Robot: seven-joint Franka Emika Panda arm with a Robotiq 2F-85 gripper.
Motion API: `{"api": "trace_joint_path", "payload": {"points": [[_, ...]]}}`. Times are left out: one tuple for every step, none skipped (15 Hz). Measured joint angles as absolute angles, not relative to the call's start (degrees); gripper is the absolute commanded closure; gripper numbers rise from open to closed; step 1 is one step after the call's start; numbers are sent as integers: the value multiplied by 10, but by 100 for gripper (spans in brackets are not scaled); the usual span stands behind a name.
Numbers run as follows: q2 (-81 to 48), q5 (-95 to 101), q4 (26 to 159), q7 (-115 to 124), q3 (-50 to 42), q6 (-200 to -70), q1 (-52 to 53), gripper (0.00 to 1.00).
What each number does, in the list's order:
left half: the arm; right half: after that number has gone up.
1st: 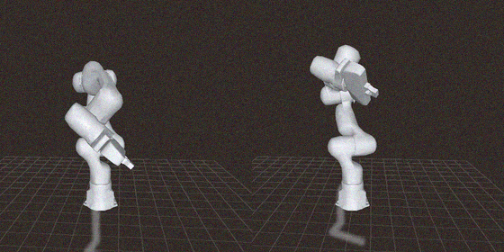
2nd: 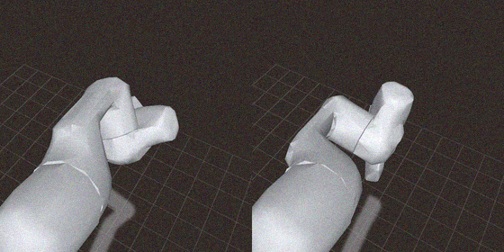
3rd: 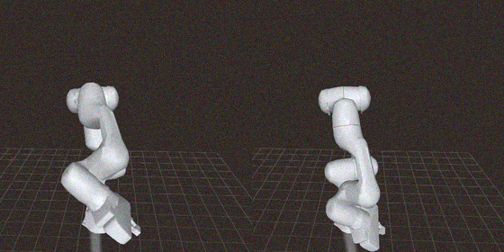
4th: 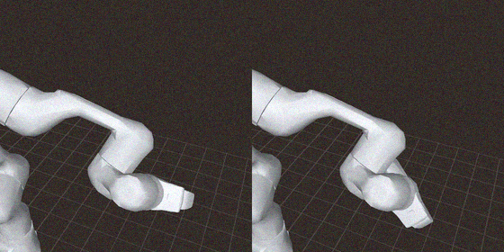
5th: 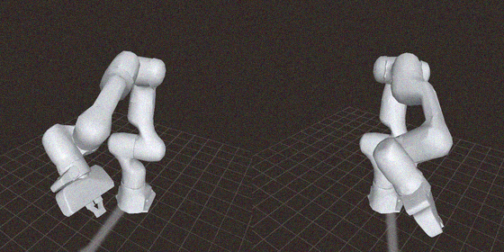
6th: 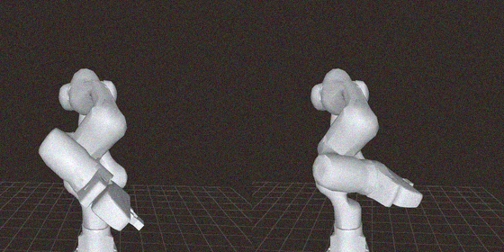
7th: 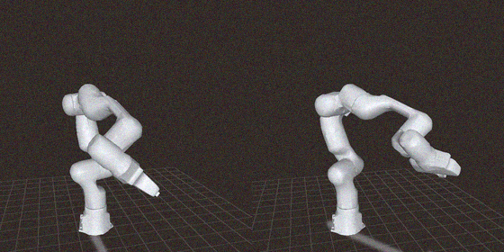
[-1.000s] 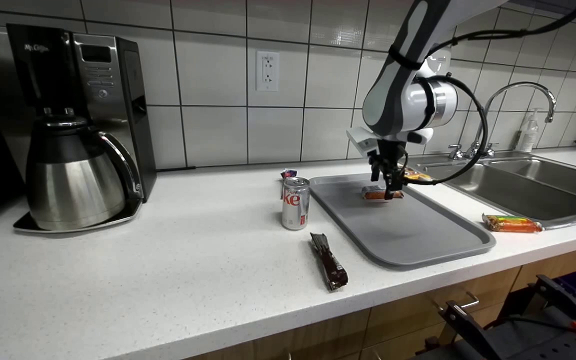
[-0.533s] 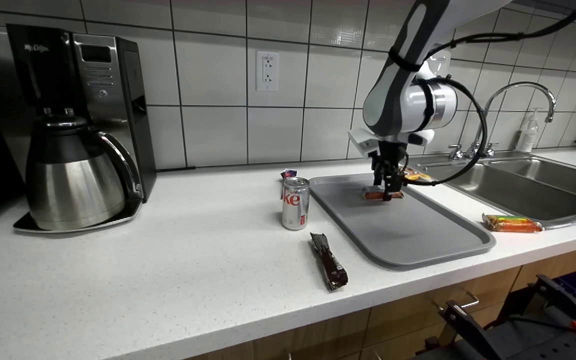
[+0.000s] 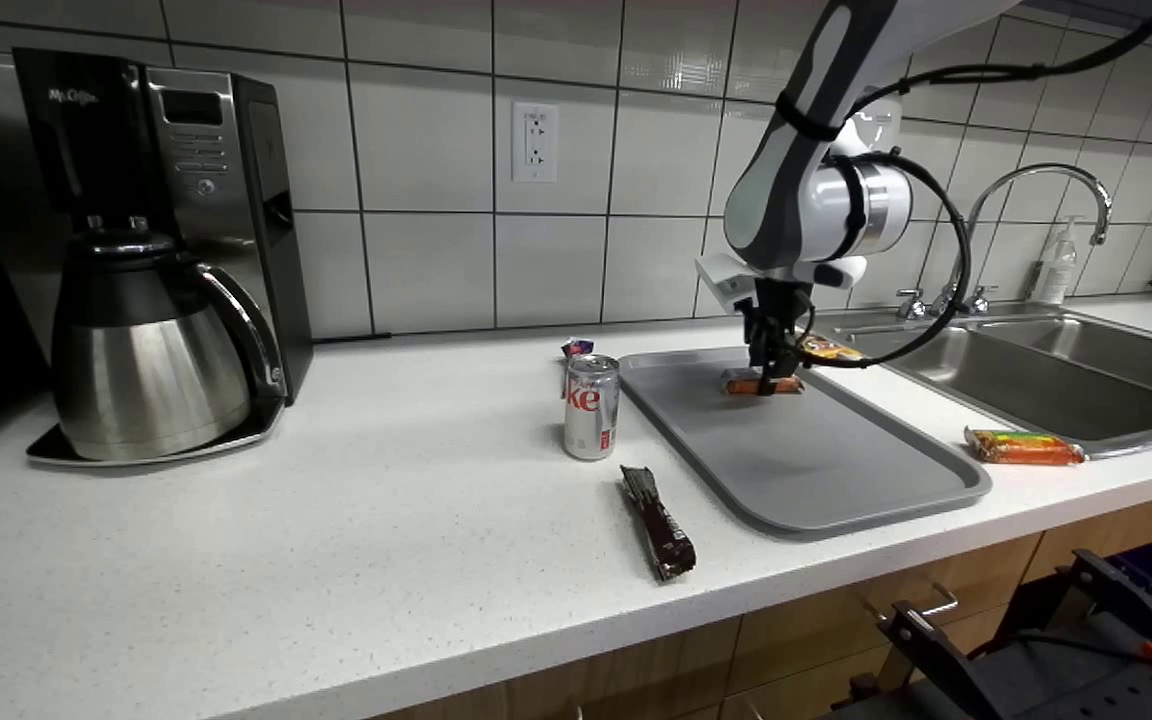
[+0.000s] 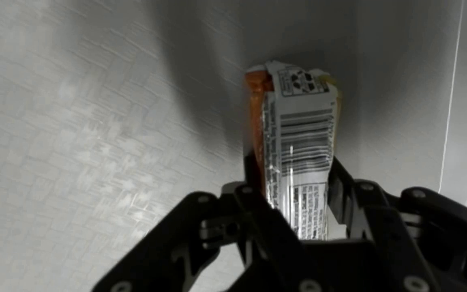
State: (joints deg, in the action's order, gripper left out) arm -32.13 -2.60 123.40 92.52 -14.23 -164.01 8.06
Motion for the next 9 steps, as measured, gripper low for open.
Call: {"api": "trace_joint_path", "payload": {"points": [[-321, -26, 1233, 925, -142, -1640, 81, 84], [-320, -26, 1232, 925, -142, -1640, 81, 84], [-319, -26, 1232, 925, -142, -1640, 81, 84], [-317, -26, 1231, 925, -142, -1640, 81, 84], [-315, -26, 1231, 925, -142, -1640, 81, 84], [-313, -26, 1231, 925, -143, -1640, 81, 84], [-311, -26, 1231, 925, -143, -1640, 81, 84], [-309, -26, 1231, 925, -144, -1640, 81, 84], [-307, -26, 1232, 925, -145, -1640, 81, 84]]}}
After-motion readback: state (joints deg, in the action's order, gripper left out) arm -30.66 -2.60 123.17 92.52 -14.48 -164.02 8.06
